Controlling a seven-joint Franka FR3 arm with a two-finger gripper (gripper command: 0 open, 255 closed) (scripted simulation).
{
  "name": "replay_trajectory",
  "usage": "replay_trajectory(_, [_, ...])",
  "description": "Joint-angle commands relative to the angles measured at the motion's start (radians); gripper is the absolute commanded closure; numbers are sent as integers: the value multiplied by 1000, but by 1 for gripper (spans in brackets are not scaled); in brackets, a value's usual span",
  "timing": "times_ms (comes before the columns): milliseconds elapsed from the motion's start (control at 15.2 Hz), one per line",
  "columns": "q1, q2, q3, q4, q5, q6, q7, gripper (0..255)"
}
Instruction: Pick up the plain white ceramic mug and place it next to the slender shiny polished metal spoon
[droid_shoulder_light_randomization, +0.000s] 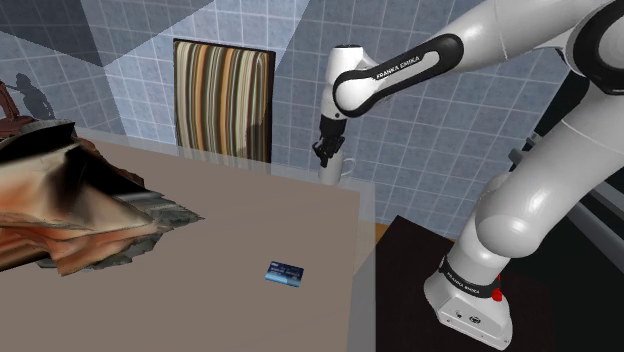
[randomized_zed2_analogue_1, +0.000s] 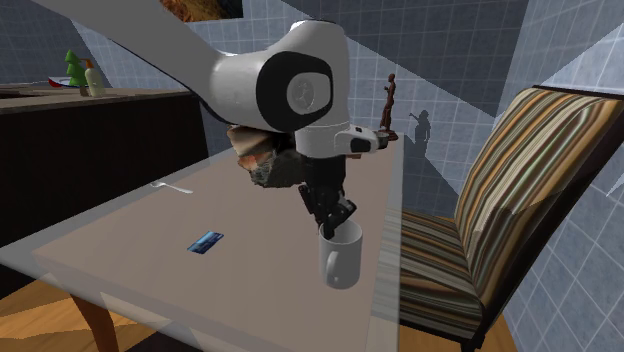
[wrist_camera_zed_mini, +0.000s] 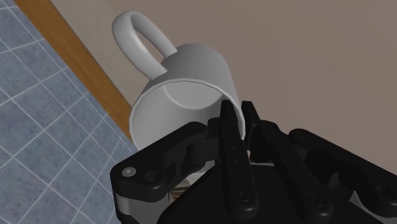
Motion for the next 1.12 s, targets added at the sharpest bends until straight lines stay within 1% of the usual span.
replay_trajectory(0, [1, -8, 1, 23, 1, -32, 0, 255])
replay_trajectory(1056, [1, -71, 1, 183, 4, -254, -5, 255])
